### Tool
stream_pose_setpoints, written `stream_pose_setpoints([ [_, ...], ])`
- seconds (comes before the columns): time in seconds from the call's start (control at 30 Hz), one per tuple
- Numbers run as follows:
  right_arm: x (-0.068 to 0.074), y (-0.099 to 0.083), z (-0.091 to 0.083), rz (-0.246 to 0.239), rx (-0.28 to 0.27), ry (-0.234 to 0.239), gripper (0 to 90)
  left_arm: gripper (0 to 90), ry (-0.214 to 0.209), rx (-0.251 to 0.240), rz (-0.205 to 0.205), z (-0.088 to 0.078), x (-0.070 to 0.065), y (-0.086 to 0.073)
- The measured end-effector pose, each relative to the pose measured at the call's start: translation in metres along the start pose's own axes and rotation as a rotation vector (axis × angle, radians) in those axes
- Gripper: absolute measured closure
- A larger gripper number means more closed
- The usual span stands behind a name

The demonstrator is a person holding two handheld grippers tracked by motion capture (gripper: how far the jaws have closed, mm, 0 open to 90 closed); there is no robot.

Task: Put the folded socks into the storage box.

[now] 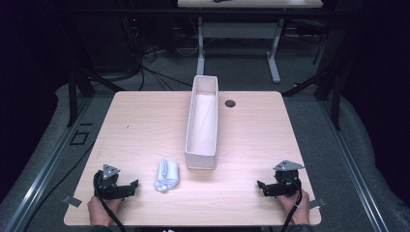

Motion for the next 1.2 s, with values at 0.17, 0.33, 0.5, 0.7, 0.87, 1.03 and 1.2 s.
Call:
stream_pose_setpoints([
  [0.17, -0.001, 0.000, 0.000, -0.007, 0.010, 0.003, 0.0, 4.7, 0.021, -0.003, -0.021, -0.001, 0.001, 0.000],
  [0.33, 0.000, 0.000, 0.000, -0.004, 0.006, 0.005, 0.0, 4.5, 0.037, 0.027, -0.035, -0.004, -0.001, -0.002],
  [0.5, 0.000, 0.001, 0.000, -0.018, 0.007, 0.008, 0.0, 3.6, 0.041, 0.078, -0.039, -0.008, -0.003, -0.001],
  [0.7, -0.002, 0.003, 0.003, -0.032, 0.000, 0.024, 0.0, 2.7, 0.054, 0.124, -0.032, -0.029, -0.008, 0.016],
  [0.87, -0.002, 0.003, 0.003, -0.034, -0.001, 0.026, 0.0, 3.2, 0.035, 0.169, -0.031, -0.038, -0.017, 0.036],
  [1.03, -0.001, 0.003, 0.003, -0.026, 0.001, 0.028, 0.0, 0.4, 0.019, 0.220, -0.050, -0.041, -0.025, 0.046],
  [1.2, -0.001, 0.003, 0.003, -0.027, 0.000, 0.028, 0.0, 0.2, 0.002, 0.272, -0.069, -0.044, -0.035, 0.060],
])
Point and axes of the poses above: each handheld gripper's, and its own axes: z roughly forward along the jaws, y roughly out of its top, x roughly to its left, the point moved 5 cm from there along z, roughly forward along the jaws, and after that the axes turned 4 degrees about -z, right-handed, at the moved point
